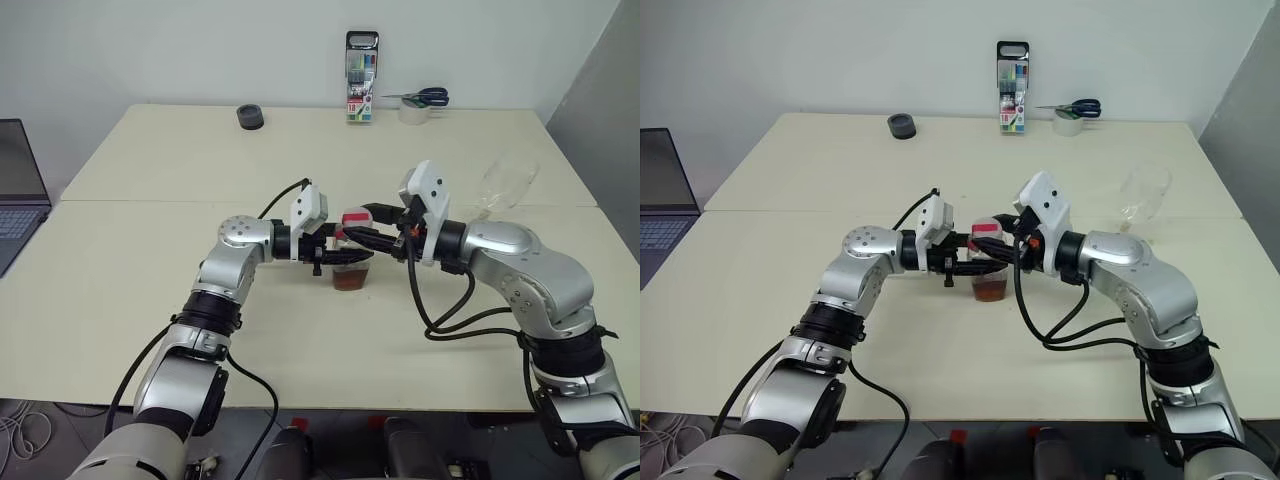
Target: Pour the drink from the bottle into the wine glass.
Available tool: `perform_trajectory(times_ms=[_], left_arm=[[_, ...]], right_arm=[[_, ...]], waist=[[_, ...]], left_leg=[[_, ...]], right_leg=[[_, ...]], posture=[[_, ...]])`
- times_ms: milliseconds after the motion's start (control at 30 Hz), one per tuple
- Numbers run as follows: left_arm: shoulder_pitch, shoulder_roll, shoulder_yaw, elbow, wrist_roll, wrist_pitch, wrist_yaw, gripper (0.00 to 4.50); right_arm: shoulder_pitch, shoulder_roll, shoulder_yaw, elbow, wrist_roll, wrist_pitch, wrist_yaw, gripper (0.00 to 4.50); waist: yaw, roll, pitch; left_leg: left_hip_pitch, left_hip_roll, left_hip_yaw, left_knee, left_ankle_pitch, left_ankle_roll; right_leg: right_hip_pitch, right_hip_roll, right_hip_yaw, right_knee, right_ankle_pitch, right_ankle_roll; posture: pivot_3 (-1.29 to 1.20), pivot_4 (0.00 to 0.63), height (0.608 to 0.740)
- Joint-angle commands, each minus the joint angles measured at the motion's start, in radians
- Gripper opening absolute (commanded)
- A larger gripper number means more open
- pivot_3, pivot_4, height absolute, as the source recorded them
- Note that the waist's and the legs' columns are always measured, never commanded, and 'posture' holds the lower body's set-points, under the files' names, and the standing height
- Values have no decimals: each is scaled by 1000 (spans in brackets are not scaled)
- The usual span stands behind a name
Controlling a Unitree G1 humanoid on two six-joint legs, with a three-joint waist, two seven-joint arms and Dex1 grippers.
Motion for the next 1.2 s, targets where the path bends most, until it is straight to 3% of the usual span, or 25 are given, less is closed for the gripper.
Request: perform_trajectory(times_ms=[33, 367, 767, 833, 967, 1200], left_arm=[[-3, 0, 11, -36, -11, -21, 0, 1779], [3, 4, 14, -46, -16, -18, 4, 1778], [21, 11, 23, -68, -25, -6, 36, 1776], [24, 12, 24, -75, -28, -1, 42, 1776], [24, 12, 31, -83, -30, 7, 57, 1776], [30, 11, 35, -96, -33, 18, 71, 1776]], right_arm=[[2, -27, -20, -72, -26, -56, 3, 1853], [46, -32, -30, -126, -130, -223, -34, 1788], [168, -5, -330, -223, 159, -33, -129, 1712], [219, 14, -379, -264, 194, -17, -182, 1711], [401, -49, -382, -345, 151, -20, -190, 1710], [716, -69, -351, -291, -29, -118, -252, 1707]], waist=[[0, 0, 0], [0, 0, 0], [2, 0, 0], [2, 0, 0], [4, 0, 0], [7, 0, 0]], left_leg=[[0, 0, 0, 0, 0, 0], [0, 0, 1, 0, 0, 0], [0, 0, 0, 0, 0, 0], [0, 0, 0, -1, -2, 3], [0, 0, 0, 0, -2, 3], [0, 0, 4, 0, -2, 4]], right_leg=[[0, 0, 0, 0, 0, 0], [0, 0, 0, 0, 0, 0], [0, 0, 0, 0, 0, 0], [0, 0, 0, 0, 0, 0], [1, 0, 0, 0, 0, 0], [1, 0, 1, 0, 0, 0]], posture=[[0, 150, 740], [0, 150, 740], [0, 150, 740], [0, 150, 740], [0, 150, 740], [0, 150, 740]])
